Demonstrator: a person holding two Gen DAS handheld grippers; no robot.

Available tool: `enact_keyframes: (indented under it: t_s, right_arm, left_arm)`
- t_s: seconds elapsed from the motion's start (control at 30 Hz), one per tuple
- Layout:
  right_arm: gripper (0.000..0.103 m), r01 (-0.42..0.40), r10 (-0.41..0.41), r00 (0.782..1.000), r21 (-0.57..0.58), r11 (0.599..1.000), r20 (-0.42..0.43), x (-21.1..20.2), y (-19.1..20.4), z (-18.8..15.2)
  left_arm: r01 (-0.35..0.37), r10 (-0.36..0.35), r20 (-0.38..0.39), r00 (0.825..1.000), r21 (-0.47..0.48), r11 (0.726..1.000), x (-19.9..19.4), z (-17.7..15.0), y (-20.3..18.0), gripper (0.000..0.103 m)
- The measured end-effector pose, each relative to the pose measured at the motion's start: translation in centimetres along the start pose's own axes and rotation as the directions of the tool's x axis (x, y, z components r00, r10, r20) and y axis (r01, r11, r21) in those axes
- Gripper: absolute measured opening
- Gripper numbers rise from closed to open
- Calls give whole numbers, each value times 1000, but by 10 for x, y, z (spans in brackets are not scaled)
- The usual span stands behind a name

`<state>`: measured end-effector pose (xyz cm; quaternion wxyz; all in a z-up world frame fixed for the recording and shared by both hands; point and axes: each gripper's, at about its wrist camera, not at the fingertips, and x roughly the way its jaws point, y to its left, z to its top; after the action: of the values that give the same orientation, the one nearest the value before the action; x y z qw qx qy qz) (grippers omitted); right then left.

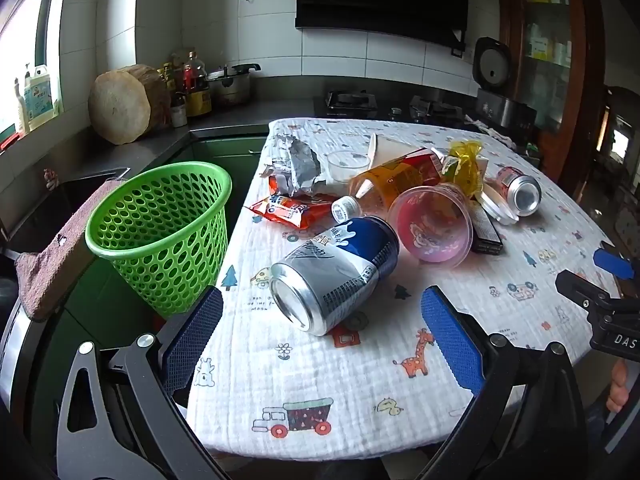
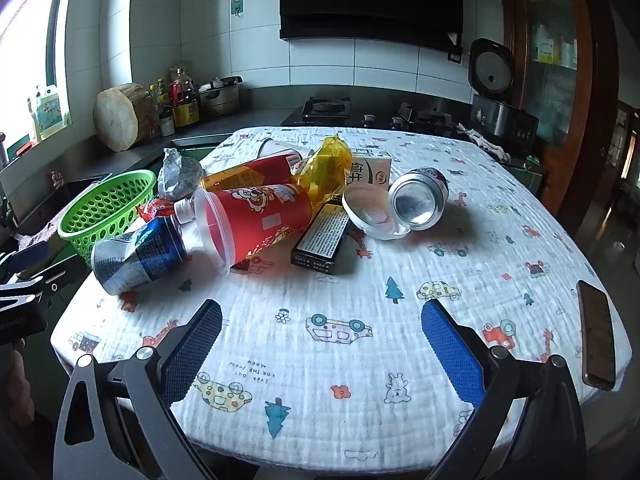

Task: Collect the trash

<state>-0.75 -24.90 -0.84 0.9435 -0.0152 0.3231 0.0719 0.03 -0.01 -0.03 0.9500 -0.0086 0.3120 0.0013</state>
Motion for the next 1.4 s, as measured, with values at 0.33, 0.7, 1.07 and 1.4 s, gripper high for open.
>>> enact_keyframes:
  t_s: [0.33, 0.7, 1.07, 1.4]
  right_arm:
    - [97, -4, 4, 1000, 1, 1000, 2, 1, -1, 1]
    - [97, -3, 3, 1000, -3, 1000, 2, 0, 4, 2]
    - [97, -4, 4, 1000, -10, 1000, 0, 2, 9, 4]
    - [97, -6, 6, 1000, -10, 1000, 2, 0, 8, 4]
  left_arm:
    - [4, -4, -3, 1000, -5, 1000, 2, -3, -1, 98]
    - [1, -1, 1, 1000, -6, 1000, -2, 3, 2, 98]
    - [-1, 1, 8, 1000, -8, 1000, -3, 5, 2, 98]
    - [-1, 1, 9, 1000, -7, 1000, -4, 4, 0, 98]
